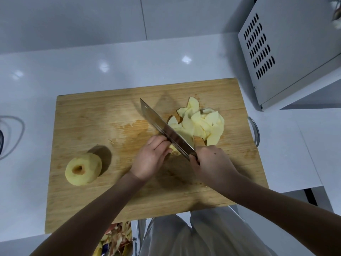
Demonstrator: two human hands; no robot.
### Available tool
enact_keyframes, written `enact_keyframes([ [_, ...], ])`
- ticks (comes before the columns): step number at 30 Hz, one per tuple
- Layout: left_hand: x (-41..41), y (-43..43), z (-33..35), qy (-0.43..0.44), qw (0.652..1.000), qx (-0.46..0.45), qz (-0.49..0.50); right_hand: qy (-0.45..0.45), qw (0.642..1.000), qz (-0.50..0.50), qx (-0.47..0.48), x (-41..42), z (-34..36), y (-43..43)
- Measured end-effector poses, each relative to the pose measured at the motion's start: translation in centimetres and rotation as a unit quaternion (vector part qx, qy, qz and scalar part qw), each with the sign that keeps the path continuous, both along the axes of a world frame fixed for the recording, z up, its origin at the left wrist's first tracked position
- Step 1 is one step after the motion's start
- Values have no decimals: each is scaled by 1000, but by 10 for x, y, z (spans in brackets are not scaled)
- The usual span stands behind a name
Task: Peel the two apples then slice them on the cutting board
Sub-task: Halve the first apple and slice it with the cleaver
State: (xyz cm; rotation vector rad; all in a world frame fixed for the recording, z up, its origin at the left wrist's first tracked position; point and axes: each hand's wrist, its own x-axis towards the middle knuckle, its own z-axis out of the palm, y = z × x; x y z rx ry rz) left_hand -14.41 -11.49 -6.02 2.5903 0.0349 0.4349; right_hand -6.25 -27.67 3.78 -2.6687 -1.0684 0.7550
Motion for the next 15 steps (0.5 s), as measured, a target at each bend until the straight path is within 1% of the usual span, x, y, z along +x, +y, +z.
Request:
enact_keyframes([
  [5,1,2,-1,4,1000,-3,-8,-18,1000,14,5,0,-1,-2],
  [15,2,2,-2,-15,1000,13,-14,-23,1000,16,7,-2,0,-2],
])
